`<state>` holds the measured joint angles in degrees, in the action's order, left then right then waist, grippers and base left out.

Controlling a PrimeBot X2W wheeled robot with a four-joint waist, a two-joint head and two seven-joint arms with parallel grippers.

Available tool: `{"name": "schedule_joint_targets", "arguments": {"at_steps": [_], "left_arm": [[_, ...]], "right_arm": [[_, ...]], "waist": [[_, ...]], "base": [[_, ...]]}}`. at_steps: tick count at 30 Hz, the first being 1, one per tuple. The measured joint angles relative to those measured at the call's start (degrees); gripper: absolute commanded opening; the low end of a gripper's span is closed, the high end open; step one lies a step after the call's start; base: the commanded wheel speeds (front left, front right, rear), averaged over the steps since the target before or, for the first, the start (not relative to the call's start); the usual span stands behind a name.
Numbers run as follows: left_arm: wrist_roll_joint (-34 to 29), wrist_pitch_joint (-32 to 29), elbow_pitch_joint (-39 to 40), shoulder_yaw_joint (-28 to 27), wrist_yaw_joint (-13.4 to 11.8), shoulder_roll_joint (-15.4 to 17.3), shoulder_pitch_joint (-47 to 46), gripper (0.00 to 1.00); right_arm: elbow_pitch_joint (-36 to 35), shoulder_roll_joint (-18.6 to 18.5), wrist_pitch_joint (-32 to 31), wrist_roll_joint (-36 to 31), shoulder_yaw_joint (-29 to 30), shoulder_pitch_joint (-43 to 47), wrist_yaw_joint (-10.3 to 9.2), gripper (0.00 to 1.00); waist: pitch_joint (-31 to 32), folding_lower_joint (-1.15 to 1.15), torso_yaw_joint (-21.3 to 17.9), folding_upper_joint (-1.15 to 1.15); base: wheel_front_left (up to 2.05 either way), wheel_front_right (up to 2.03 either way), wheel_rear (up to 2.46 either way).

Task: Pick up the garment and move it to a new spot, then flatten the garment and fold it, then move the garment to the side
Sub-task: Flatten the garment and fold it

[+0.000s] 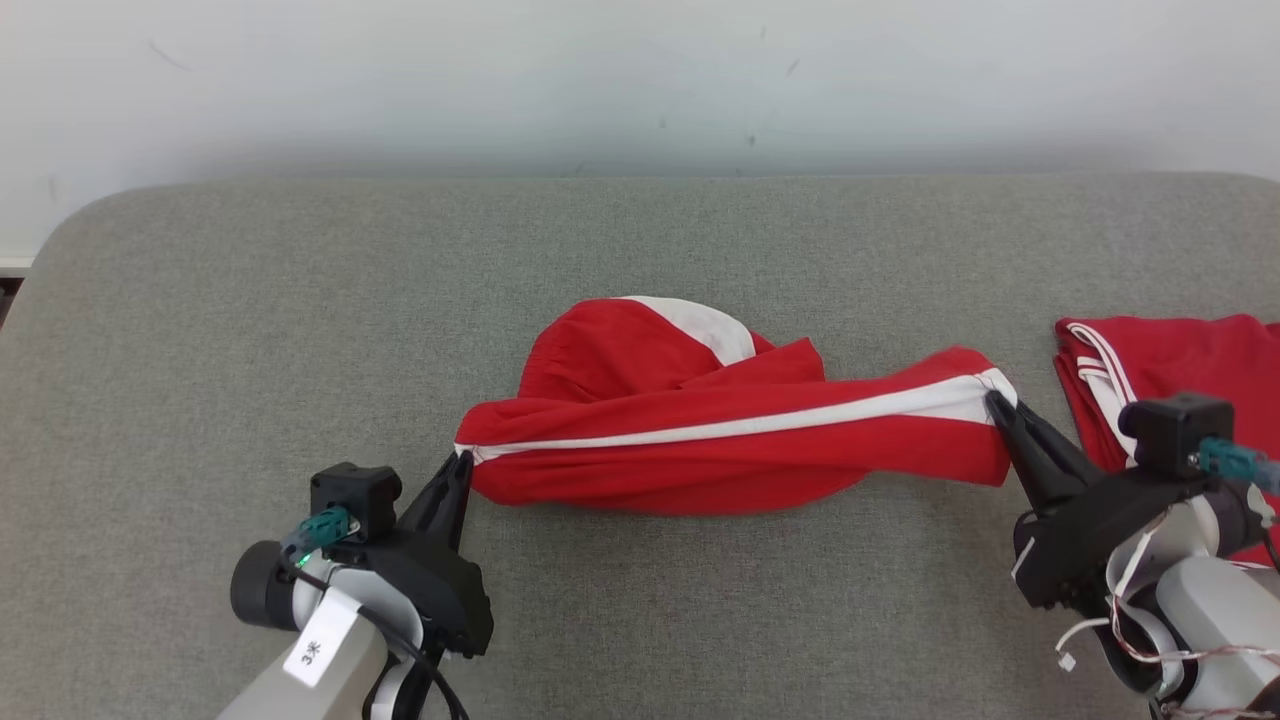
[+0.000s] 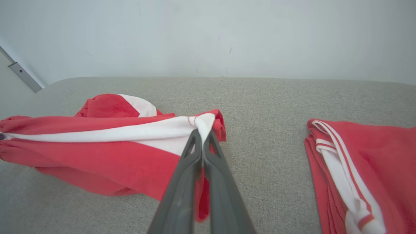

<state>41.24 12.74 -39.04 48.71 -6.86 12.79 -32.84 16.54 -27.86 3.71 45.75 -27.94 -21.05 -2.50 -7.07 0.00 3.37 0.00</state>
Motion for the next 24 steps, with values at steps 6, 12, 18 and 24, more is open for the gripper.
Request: {"name": "schedule_joint_targets", "arguments": {"at_steps": [6, 12, 18, 24], "left_arm": [[0.00, 0.41, 1.07, -0.09, 0.00, 0.60, 2.35, 0.00], [0.00, 0.41, 1.72, -0.15, -0.18, 0.47, 3.70, 0.00], [-0.02, 0.41, 2.60, -0.36, -0.20, 0.27, 4.55, 0.00], [-0.31, 0.41, 2.96, -0.48, -0.24, -0.01, 4.49, 0.00]], "right_arm": [[0.73, 0.02, 0.78, 0.26, -0.02, 2.74, 0.55, 0.00], [2.04, 0.37, -0.25, 1.55, -1.34, 4.98, 1.77, 0.00], [2.22, 0.71, -1.26, 1.83, -1.89, 5.23, 2.02, 0.66], [3.26, 0.63, -2.97, 2.07, -2.69, 5.10, 2.33, 1.00]], "waist": [[0.19, 0.00, -0.03, 0.00], [0.09, 0.00, -0.03, 0.00], [-0.38, 0.00, -0.09, 0.00], [-0.71, 0.00, 0.02, 0.00]], "base": [[0.00, 0.00, 0.00], [0.00, 0.00, 0.00], [0.00, 0.00, 0.00], [0.00, 0.00, 0.00]]}}
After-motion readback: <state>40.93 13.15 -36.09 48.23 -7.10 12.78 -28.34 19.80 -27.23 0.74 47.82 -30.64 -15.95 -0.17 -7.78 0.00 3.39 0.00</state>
